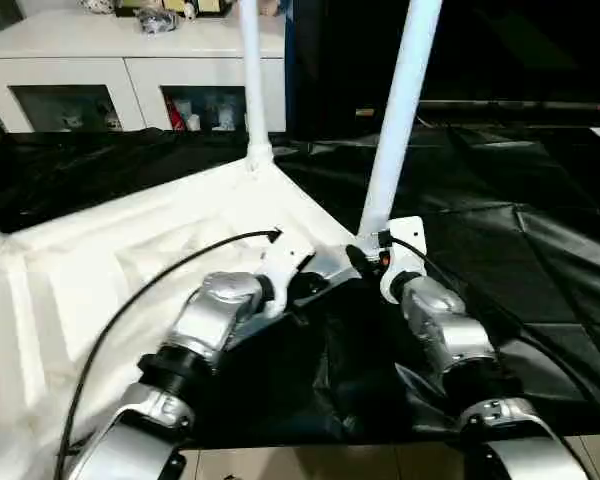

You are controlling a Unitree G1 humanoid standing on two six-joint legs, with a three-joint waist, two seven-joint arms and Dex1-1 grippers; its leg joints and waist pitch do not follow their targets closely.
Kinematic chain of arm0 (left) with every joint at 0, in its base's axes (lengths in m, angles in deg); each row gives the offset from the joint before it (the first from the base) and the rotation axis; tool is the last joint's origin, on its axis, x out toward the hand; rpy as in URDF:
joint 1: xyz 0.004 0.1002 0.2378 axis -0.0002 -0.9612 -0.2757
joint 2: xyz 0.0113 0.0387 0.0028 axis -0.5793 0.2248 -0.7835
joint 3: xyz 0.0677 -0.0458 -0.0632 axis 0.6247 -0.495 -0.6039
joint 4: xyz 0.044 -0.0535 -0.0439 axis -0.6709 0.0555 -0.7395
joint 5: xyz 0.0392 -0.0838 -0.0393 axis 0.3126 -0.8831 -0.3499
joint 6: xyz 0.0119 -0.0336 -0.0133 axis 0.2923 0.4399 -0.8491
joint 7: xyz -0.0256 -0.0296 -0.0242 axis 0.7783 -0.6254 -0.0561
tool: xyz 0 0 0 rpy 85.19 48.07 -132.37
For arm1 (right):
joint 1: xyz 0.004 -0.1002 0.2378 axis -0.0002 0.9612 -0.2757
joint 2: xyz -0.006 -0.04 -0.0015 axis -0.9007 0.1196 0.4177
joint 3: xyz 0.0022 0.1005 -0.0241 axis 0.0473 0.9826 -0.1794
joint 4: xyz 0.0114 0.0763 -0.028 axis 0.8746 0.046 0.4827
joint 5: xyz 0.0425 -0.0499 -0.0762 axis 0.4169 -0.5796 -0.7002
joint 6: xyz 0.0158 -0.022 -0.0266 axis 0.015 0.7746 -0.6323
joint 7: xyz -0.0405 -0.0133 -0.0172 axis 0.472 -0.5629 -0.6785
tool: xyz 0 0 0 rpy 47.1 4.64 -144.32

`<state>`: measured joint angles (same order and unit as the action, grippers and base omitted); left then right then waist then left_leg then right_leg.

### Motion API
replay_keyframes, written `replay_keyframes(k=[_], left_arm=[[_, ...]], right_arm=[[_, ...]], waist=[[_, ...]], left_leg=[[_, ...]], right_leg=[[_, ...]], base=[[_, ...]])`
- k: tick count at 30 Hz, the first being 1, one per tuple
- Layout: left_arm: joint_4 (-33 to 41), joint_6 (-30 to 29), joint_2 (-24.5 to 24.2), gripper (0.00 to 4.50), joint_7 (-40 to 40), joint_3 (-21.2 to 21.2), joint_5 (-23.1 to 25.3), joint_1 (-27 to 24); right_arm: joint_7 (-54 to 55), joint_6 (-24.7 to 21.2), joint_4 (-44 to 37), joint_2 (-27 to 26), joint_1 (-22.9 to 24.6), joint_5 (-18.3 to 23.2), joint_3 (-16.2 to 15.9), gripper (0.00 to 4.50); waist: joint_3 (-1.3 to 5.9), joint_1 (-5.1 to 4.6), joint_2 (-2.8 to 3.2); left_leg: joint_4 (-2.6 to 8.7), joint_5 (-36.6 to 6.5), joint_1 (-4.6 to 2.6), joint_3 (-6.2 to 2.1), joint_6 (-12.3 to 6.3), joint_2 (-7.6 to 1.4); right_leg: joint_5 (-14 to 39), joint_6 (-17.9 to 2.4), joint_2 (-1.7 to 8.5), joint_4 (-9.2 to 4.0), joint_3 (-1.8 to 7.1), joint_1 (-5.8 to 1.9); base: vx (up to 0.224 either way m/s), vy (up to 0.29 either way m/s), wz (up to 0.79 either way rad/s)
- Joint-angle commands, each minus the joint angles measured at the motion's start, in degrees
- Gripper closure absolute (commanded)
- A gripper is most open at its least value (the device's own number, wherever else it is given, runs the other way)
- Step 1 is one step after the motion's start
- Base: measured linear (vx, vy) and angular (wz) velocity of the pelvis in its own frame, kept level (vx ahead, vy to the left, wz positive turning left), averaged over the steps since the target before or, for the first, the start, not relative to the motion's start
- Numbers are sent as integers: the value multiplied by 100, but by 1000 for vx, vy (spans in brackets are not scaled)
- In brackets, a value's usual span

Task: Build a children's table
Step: Rotate leg to tighten

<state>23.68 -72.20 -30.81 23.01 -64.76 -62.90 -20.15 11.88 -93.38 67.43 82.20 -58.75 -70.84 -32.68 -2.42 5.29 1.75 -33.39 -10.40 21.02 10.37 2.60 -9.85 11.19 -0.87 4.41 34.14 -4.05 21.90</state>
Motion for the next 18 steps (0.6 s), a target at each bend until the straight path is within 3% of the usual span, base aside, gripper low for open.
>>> replay_keyframes(k=[1, 3, 4, 5, 6, 11, 14, 15, 16, 18], left_arm=[[-191, 29, 93, 450, -33, 149, 148, 102], [-240, 139, 78, 450, 103, 146, 135, 104], [-218, 170, 31, 450, 210, 159, 117, 76], [-191, 183, 0, 450, 270, 168, 106, 55], [-165, 209, -45, 450, 355, 178, 83, 32], [60, 229, -352, 450, 860, 194, -59, -136], [210, 263, -544, 450, 1211, 198, -132, -237], [368, 329, -724, 450, 1526, 219, -189, -336], [394, 320, -745, 450, 1564, 219, -204, -349], [629, 279, -935, 450, 1923, 231, -350, -469]], right_arm=[[-203, 101, 106, -218, 44, -27, -217, 173], [-341, 336, 92, -228, 23, 74, -189, 173], [-455, 389, 53, -172, 21, 119, -190, 118], [-520, 411, 29, -128, 20, 127, -198, 118], [-639, 422, 1, -60, 11, 133, -202, 104], [-1705, 250, -189, 484, -43, 256, -240, 61], [-2492, 146, -353, 891, -25, 241, -437, 58], [-3207, 51, -563, 1253, 34, 250, -626, 58], [-3292, 40, -585, 1293, 43, 258, -644, 58], [-4037, -73, -746, 1635, 107, 355, -766, 58]], waist=[[288, -16, 8], [287, -10, 8], [291, -7, 7], [298, -5, 6], [300, -9, -21], [336, 16, -21], [357, 28, -28], [354, 34, -14], [355, 52, -27], [354, 79, -36]], left_leg=[[516, -2098, -109, -206, 181, -343], [513, -1898, -84, -185, 132, -346], [498, -1844, -85, -170, 96, -340], [496, -1787, -70, -171, 48, -343], [493, -1721, -58, -166, 23, -343], [431, -1137, -24, -136, -253, -345], [398, -846, -9, -136, -386, -352], [381, -763, -17, -117, -458, -354], [371, -761, 2, -123, -515, -360], [361, -741, -16, -107, -578, -381]], right_leg=[[2296, -642, 488, -563, 291, -108], [1850, -793, 483, -516, 299, -126], [1761, -857, 488, -508, 303, -129], [1701, -906, 491, -490, 303, -152], [1638, -924, 490, -483, 302, -163], [847, -1199, 485, -389, 288, -222], [414, -1327, 472, -327, 271, -258], [269, -1380, 468, -315, 275, -232], [225, -1408, 455, -298, 256, -268], [198, -1449, 455, -290, 257, -243]], base=[[0, 0, 0], [0, 0, 0], [0, 0, 0], [0, 0, 0], [0, 0, 0], [0, 0, 0], [0, 0, 0], [0, 0, 0], [0, 0, 0], [0, 0, 0]])
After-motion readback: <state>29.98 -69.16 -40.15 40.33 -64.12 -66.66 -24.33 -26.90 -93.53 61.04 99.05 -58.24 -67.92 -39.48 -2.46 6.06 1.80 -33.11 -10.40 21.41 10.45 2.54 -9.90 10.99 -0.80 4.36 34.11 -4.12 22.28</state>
